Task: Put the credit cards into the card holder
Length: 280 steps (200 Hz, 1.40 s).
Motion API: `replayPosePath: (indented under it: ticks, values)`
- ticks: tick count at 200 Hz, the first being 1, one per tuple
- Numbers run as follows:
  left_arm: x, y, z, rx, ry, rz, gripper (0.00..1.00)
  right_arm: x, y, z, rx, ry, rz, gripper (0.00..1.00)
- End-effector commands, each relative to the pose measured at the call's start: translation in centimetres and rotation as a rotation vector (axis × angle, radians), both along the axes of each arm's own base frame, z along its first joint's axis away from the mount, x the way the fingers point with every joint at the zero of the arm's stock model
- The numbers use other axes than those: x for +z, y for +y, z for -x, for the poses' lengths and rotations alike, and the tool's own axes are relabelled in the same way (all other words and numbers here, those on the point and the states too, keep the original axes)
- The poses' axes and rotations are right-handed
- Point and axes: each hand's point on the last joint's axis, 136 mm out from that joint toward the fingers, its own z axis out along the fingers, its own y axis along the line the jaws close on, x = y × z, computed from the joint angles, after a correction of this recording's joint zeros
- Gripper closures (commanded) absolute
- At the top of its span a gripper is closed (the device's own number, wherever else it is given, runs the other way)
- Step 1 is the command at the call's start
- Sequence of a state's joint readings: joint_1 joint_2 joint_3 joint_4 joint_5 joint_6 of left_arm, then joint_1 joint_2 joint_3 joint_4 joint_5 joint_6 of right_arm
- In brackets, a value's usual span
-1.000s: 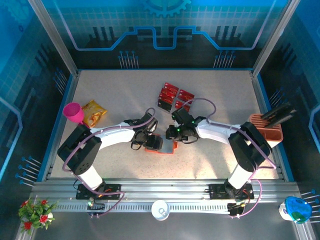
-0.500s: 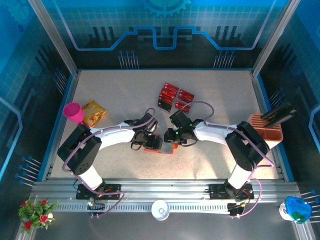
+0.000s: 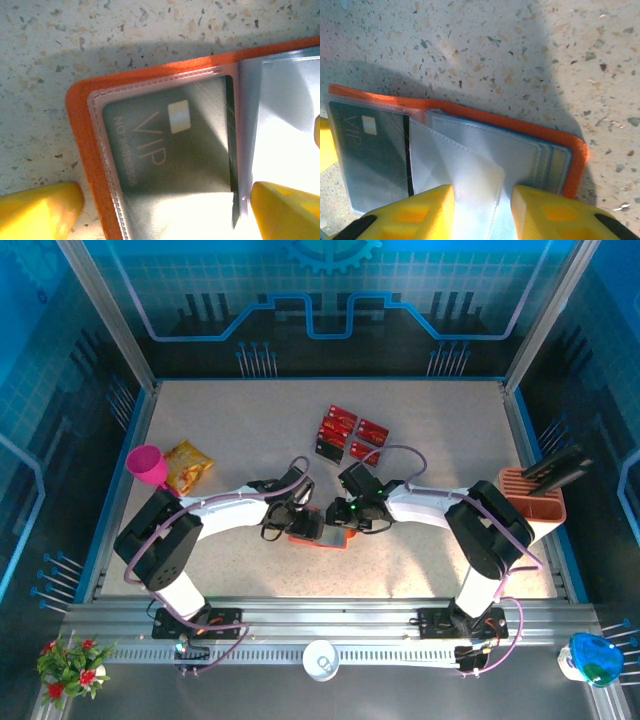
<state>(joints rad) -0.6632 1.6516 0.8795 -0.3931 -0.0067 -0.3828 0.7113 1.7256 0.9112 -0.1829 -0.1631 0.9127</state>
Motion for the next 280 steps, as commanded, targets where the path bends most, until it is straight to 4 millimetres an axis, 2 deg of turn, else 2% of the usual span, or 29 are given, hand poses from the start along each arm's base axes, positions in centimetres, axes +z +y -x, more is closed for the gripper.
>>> replayPosePath:
  ticks: [1,38,69,96,128,173,223,255,280]
  values:
    - [-2.6,1.1,2.5,-0.028,0.091,-0.039,0.08,0.5,2.1,-0.1,0.011,0.011,-0.102,0.65]
    - [-0.2,0.6,1.4,-0.007,0.035,-0.005,0.05,2.0,3.4,-0.6,0.024,-0.005,-0.164,0.7]
    - [4.1,0.2,-0.5,0.04,-0.057,0.057,0.02,3.9,4.2,-0.9,0.038,-0.032,-0.197,0.67]
    - [7.6,1.2,-2.5,0.132,-0.127,0.111,0.01,5.0,5.2,-1.0,0.061,-0.042,-0.214,0.6]
    - [9.8,3.6,-4.3,0.258,-0.171,0.155,0.01,5.2,6.5,-1.0,0.079,-0.035,-0.223,0.54]
    - [11.3,6.3,-5.2,0.378,-0.209,0.186,0.01,3.8,8.9,-0.7,0.101,-0.006,-0.221,0.53]
    - [11.4,7.7,-5.0,0.423,-0.22,0.179,0.01,1.3,10.6,-0.5,0.113,0.03,-0.209,0.53]
    - [11.3,7.9,-4.8,0.427,-0.217,0.182,0.01,2.9,10.4,-0.7,0.122,0.003,-0.23,0.53]
    - [11.0,7.6,-4.6,0.415,-0.2,0.184,0.01,4.9,9.6,-1.1,0.107,-0.032,-0.276,0.53]
